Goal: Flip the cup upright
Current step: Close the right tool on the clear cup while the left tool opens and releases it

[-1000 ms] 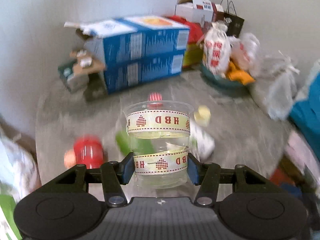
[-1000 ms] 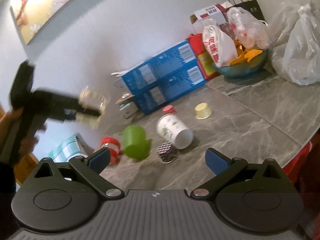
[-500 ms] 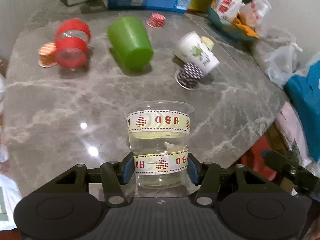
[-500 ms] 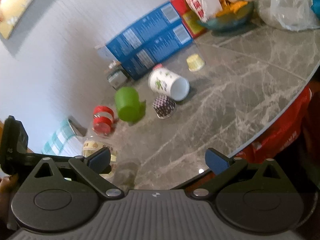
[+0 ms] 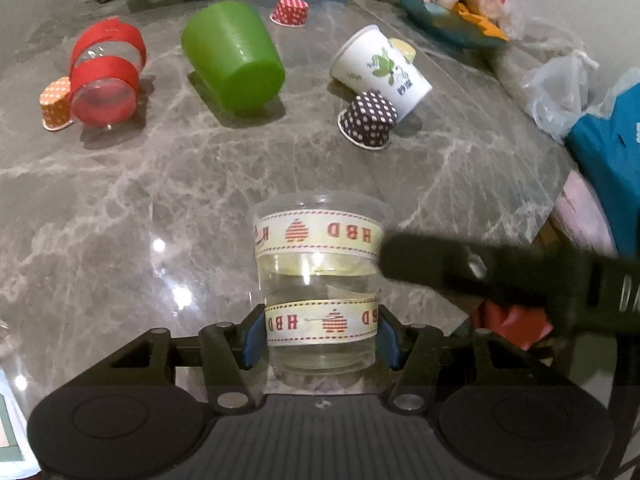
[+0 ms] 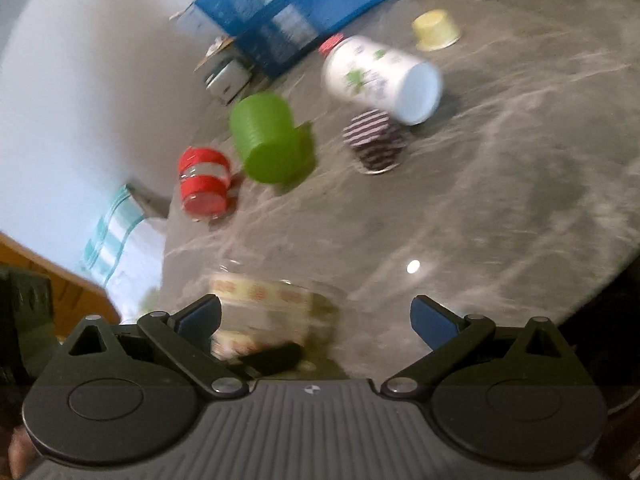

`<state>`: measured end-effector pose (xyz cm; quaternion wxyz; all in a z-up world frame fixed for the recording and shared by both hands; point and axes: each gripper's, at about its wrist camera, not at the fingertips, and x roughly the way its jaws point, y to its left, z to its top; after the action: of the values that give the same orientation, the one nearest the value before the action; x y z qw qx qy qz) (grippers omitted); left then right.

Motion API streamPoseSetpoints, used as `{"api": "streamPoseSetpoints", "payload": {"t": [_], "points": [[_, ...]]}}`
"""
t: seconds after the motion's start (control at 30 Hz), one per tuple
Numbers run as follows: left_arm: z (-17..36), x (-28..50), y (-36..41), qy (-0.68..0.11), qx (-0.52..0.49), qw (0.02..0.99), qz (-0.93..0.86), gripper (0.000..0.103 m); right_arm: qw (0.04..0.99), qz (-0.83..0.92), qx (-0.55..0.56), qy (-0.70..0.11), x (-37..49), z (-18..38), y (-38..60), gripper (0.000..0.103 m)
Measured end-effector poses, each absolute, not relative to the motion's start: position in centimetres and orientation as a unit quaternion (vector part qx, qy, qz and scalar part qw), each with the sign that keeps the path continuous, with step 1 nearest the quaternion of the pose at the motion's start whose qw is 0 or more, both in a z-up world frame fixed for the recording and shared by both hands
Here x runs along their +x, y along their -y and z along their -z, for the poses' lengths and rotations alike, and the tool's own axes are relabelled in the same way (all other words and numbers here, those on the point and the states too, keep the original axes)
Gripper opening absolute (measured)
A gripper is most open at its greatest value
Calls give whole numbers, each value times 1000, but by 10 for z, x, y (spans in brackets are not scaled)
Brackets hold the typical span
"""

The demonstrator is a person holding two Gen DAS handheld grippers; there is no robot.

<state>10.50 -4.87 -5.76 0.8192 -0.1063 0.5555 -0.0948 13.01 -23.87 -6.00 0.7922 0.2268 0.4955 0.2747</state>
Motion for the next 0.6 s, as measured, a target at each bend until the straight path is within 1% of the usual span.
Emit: {"api": "streamPoseSetpoints", "payload": {"t": [0.1, 0.27, 0.4, 0.43, 0.47, 0.5, 0.6], "points": [[57, 106, 45, -553, -111, 820, 96, 58, 755, -291, 257, -529, 145, 67, 227, 102], [57, 105, 41, -552, -116, 820, 100, 58, 743, -280, 259, -550, 150, 73, 215, 102], [57, 105, 42, -552, -111, 820, 104, 59, 749, -287, 227, -553, 153, 67, 196, 102], [57, 105, 42, -551, -111, 820, 105, 57, 750, -287, 219, -554, 155, 66, 191, 102], [57, 104, 42, -551, -110, 821, 105, 57, 752, -286, 211, -556, 155, 66, 187, 101], [57, 104, 41, -550, -110, 821, 105, 57, 753, -284, 203, -557, 157, 66, 184, 96], [57, 103, 40, -550, -114, 821, 106, 57, 761, -279, 186, -556, 158, 64, 180, 92]]}}
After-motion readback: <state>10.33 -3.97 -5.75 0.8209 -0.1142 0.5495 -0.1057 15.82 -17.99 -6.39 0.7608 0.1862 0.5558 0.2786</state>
